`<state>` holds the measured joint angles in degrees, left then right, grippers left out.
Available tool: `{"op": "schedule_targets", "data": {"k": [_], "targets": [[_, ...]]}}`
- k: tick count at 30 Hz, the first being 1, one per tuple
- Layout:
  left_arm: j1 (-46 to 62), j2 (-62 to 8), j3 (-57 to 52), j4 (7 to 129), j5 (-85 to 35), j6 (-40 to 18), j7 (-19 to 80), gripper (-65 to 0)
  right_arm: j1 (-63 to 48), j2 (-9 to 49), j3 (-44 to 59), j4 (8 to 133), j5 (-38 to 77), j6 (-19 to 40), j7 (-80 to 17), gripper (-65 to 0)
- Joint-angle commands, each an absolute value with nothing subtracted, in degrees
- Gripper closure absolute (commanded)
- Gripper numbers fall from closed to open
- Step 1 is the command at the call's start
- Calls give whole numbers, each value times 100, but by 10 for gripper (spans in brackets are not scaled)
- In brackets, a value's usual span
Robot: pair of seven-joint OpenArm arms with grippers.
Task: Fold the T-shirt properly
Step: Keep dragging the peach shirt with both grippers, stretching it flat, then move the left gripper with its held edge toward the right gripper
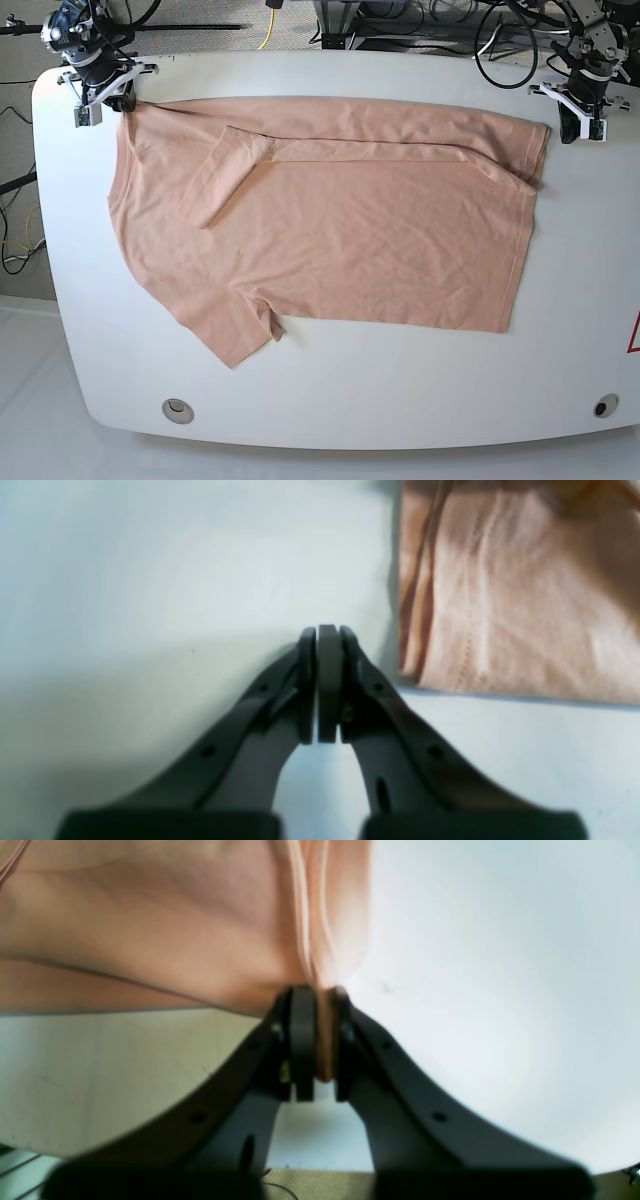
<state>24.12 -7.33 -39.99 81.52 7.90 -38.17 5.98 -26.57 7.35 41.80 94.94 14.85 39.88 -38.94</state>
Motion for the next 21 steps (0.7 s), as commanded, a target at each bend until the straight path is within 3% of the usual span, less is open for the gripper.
{"op": "schedule_targets", "data": {"k": [1, 14, 21], "targets": [[2677, -585, -3908, 8171, 1974, -4000, 3055, 0, -2756, 734, 4136, 9446, 1191, 4000, -4347, -6], [2246, -145, -3864, 10000, 2026, -4000, 3152, 0, -2695, 734, 3890, 9464, 1191, 4000, -4347, -6], [1851, -163, -3688, 10273, 2035, -4000, 3697, 0, -2695, 734, 3890, 9464, 1191, 4000, -4356, -6]]}}
